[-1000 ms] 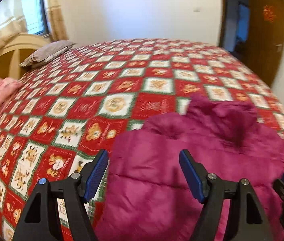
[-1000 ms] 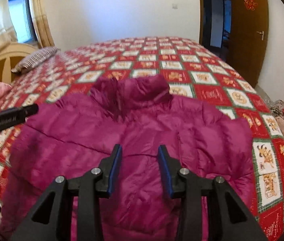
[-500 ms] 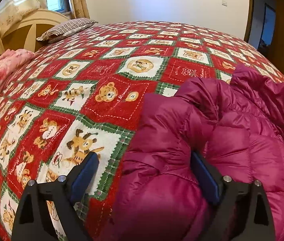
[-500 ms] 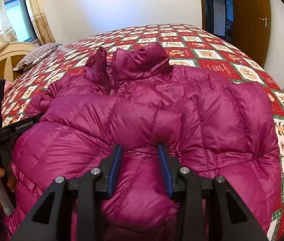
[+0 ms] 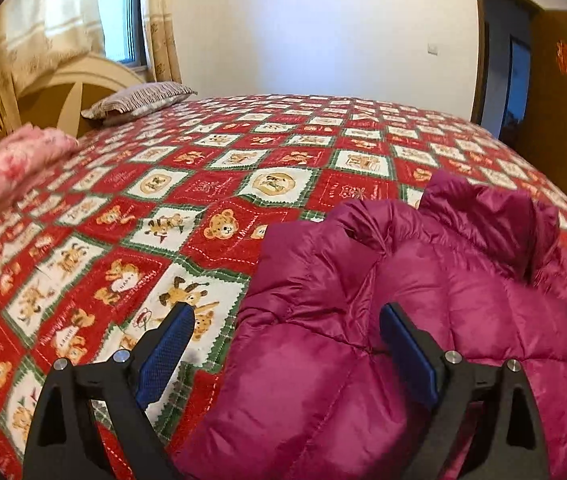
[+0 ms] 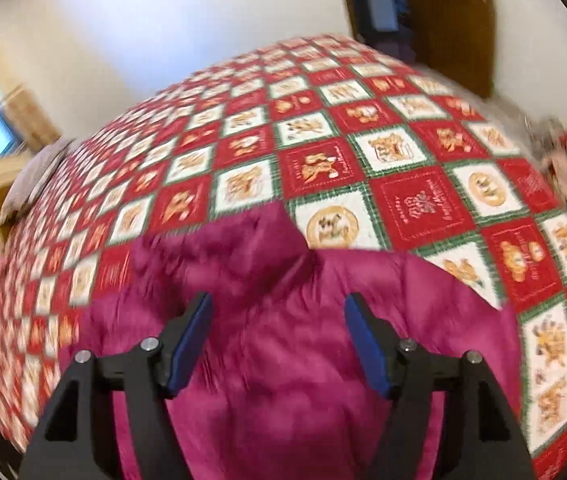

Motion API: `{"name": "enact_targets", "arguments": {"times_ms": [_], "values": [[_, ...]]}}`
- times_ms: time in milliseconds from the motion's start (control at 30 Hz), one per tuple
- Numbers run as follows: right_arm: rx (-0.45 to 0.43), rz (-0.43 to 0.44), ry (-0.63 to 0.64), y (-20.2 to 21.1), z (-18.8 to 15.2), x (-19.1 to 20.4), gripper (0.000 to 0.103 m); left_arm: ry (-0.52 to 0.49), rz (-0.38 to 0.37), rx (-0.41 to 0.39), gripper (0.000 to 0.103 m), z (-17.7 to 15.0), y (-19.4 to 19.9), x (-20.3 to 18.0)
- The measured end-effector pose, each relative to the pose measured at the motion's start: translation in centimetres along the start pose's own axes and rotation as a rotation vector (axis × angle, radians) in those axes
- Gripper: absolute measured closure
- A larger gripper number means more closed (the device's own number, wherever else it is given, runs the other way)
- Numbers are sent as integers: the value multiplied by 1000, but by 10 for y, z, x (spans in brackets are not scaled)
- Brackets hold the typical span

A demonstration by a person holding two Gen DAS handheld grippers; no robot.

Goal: Fold large clothes

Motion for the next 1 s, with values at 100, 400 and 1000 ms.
{"name": "enact_targets", "arguments": {"times_ms": [100, 400, 1000], "values": [[51, 24, -82, -31, 19, 7, 32, -5, 6, -20, 9, 1, 3, 1], [195, -52, 6, -73, 7, 18, 43, -19, 16, -5, 9, -3, 0, -2], [40, -104, 86, -29, -57, -57, 98, -53, -32, 33, 9, 0, 1, -8]]}}
Point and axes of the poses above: each gripper's, at about its wrist camera, not at the fingertips, and y roughly against the way its jaws point, x to its left, z to its top, the point moved 4 cm from there along -y, roughly the way its jaws point, and after that the axes turned 6 degrees about -x, right-handed, at the moved point
